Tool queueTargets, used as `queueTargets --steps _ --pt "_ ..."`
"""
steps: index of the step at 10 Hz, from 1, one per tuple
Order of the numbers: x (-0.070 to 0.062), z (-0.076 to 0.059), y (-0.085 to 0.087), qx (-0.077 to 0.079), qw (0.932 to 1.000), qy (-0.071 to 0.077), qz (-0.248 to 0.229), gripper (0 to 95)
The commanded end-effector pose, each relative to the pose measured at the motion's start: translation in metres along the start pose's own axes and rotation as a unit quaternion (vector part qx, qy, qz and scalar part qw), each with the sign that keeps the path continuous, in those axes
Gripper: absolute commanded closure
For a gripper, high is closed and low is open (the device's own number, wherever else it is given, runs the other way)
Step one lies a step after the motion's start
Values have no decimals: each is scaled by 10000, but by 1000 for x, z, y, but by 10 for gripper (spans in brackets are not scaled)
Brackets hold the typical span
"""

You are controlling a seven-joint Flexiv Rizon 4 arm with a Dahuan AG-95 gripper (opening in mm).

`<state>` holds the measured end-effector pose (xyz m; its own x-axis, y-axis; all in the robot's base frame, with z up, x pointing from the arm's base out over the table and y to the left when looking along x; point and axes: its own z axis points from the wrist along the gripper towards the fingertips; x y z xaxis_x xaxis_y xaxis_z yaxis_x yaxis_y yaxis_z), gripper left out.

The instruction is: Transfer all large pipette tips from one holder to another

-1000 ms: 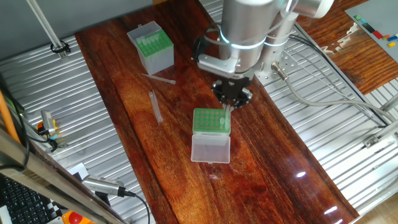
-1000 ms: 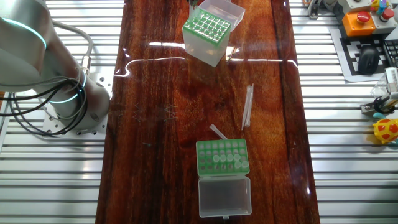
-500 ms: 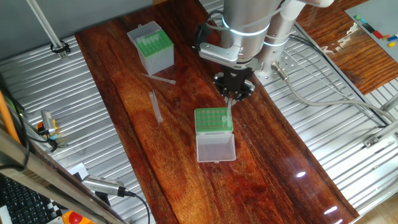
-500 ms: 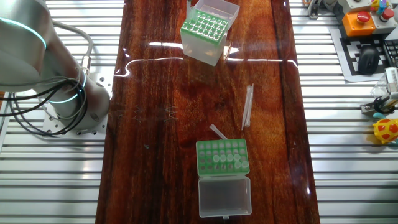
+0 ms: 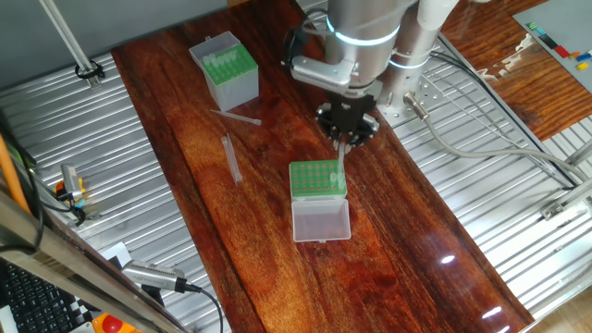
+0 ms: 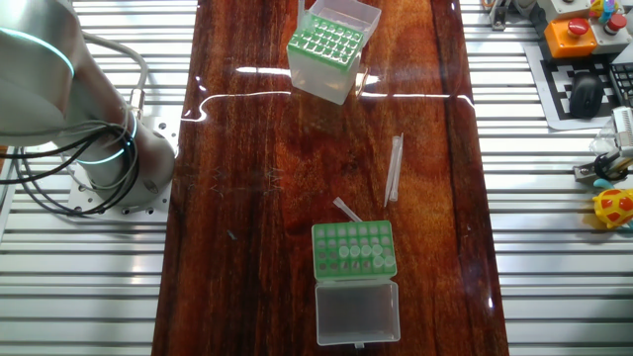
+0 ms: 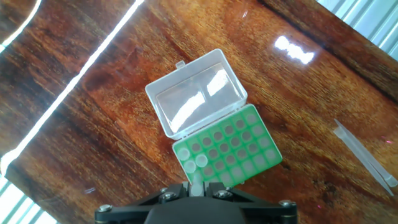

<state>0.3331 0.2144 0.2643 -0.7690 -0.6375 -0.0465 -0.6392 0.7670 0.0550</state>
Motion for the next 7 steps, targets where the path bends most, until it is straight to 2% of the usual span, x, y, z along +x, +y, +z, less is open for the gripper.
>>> queueTargets --steps 1,7 --pt "0 -5 0 -7 10000 13 -22 950" --pt "-1 -31 -2 -30 10000 -4 -56 950"
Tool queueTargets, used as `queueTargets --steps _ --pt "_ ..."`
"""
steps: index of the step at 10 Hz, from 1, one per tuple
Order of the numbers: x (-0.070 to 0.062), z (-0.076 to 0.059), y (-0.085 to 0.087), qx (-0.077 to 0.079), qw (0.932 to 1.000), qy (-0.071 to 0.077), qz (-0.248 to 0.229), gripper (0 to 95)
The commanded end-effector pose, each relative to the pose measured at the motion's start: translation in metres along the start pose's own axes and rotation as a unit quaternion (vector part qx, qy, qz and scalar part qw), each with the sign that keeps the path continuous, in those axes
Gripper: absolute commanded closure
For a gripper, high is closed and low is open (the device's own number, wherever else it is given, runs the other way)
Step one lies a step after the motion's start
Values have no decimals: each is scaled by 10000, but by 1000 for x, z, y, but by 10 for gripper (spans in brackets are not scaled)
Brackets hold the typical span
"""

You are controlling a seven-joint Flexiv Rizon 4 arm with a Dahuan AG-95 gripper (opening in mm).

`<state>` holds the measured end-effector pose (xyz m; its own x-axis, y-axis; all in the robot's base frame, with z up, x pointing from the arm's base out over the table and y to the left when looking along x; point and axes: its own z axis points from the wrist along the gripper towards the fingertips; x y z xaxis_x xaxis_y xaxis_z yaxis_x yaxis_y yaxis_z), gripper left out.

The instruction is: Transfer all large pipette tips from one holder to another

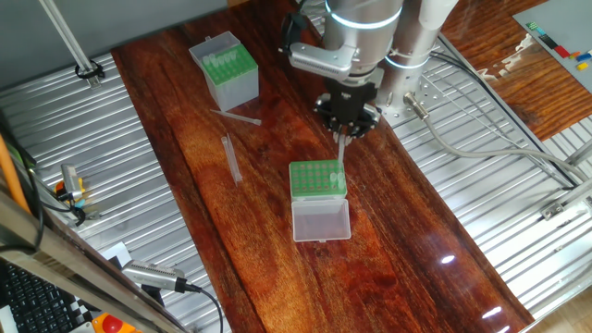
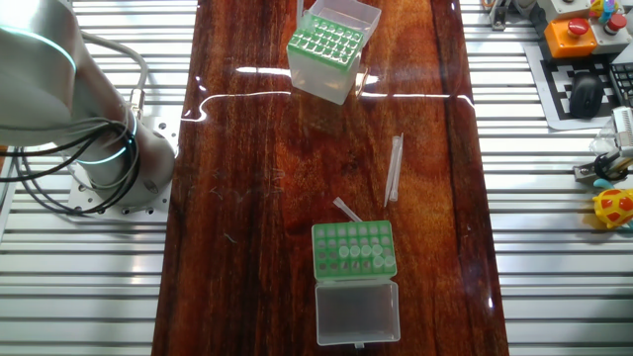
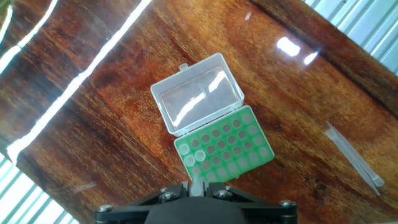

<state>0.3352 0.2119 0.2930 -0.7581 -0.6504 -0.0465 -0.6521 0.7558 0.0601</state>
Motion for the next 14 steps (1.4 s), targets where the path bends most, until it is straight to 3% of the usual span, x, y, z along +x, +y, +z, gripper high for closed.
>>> queueTargets --steps 1,3,5,7,8,9,12,14 --pt "1 -2 0 12 10000 -20 17 950" --pt "1 -2 0 77 10000 -36 -10 950" --pt "1 -2 0 243 9995 -108 186 950" --pt "1 -2 0 388 9988 31 290 950" --pt "1 -2 0 388 9988 31 290 950" --pt "14 -11 -36 189 9997 -58 118 950" --pt "33 -33 -130 42 9981 -6 -608 950" --pt "33 -33 -130 47 9979 12 -642 950"
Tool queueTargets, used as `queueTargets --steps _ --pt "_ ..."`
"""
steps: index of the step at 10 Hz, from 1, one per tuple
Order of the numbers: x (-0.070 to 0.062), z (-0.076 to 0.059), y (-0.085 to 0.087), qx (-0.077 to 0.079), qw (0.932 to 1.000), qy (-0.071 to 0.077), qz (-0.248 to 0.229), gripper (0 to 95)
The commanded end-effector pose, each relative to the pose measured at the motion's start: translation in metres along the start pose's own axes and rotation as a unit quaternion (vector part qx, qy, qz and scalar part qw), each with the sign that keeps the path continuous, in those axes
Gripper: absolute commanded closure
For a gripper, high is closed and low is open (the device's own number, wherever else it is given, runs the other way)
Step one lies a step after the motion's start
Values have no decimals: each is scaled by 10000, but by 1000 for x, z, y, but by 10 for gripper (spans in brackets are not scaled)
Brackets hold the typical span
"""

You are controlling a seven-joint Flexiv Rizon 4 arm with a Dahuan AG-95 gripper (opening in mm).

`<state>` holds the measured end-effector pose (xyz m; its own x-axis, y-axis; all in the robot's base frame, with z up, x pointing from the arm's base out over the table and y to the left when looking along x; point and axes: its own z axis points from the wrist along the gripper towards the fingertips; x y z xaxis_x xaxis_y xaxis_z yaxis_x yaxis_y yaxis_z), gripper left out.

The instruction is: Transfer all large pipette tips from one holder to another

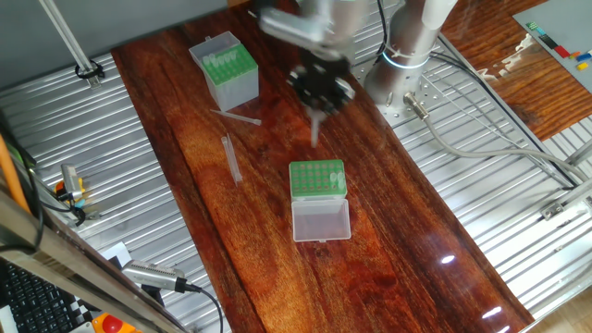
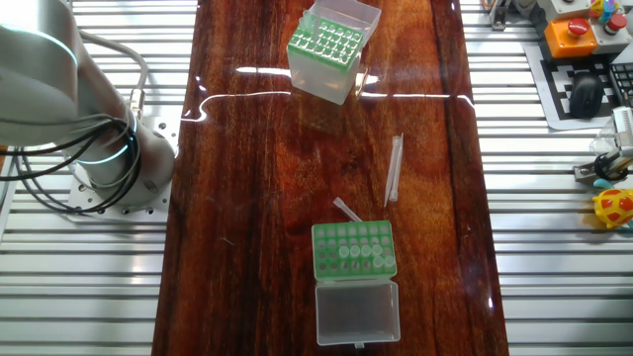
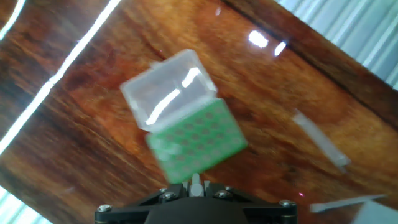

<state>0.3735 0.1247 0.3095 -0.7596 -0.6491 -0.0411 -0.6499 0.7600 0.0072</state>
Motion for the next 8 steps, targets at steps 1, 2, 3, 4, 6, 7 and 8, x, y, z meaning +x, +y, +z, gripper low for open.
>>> queueTargets --steps 1,2,3,4,6,7,8 --pt "6 -8 -41 -167 9989 -36 -437 950" --pt "6 -8 -41 -74 9997 -42 -232 950" --pt "6 -8 -41 -1 10000 -29 35 950" --pt "6 -8 -41 98 9998 8 201 950" --pt "28 -14 -80 123 9998 15 -132 950" --pt "50 -22 -123 103 9982 36 -583 950" --pt "67 -26 -151 82 9968 19 -796 950"
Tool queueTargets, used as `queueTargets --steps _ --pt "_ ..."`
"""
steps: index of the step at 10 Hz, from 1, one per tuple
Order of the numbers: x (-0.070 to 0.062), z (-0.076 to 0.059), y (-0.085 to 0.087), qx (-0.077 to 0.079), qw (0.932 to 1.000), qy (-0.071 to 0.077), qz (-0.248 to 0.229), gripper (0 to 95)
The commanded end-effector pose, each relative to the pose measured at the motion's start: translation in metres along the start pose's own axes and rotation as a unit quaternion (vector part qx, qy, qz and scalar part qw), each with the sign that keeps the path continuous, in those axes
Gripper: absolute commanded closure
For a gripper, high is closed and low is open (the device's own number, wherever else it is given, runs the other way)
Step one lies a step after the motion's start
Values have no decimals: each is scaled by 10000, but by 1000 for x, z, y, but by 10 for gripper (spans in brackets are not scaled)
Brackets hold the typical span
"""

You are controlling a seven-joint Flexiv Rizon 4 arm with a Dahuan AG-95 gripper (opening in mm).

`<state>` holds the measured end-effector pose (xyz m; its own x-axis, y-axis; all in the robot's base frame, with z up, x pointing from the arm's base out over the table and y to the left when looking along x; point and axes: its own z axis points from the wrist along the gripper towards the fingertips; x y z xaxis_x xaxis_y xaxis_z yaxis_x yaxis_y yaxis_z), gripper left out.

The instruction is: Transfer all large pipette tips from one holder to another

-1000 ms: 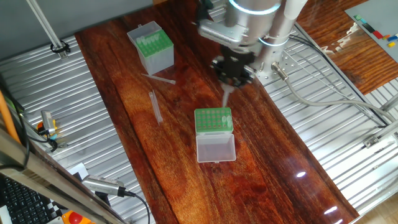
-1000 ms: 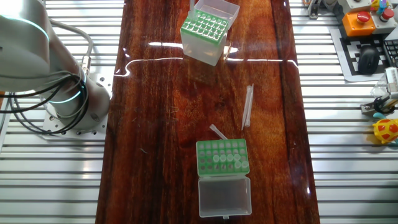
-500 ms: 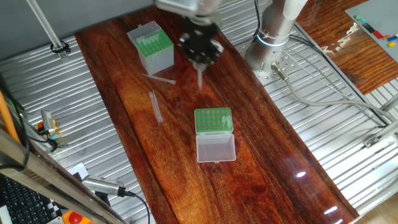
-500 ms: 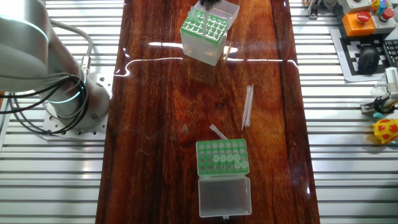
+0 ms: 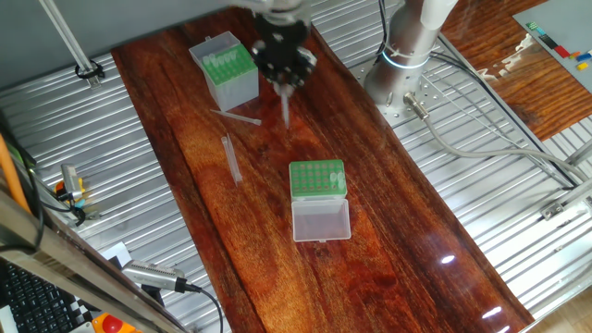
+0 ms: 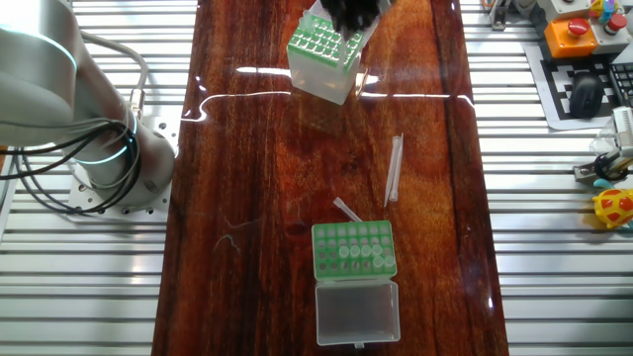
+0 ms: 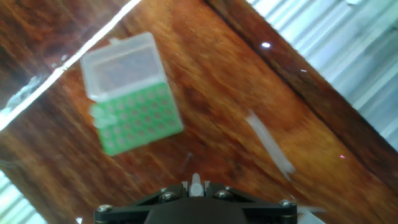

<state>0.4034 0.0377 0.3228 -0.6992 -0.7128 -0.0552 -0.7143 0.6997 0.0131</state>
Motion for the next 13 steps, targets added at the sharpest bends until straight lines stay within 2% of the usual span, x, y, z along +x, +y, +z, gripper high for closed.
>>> queueTargets --steps 1,2,4,5,7,9,10,13 --pt "39 -12 -62 82 9993 90 -366 950" --pt "39 -12 -62 91 9993 89 -362 950" --pt "39 -12 -62 191 9998 -7 111 950" --pt "39 -12 -62 291 9984 16 481 950" --pt "39 -12 -62 324 9979 38 562 950" --pt "66 -20 -98 341 9991 81 221 950" --pt "79 -22 -118 303 9995 50 73 950" --pt "81 -22 -121 286 9993 -4 245 950"
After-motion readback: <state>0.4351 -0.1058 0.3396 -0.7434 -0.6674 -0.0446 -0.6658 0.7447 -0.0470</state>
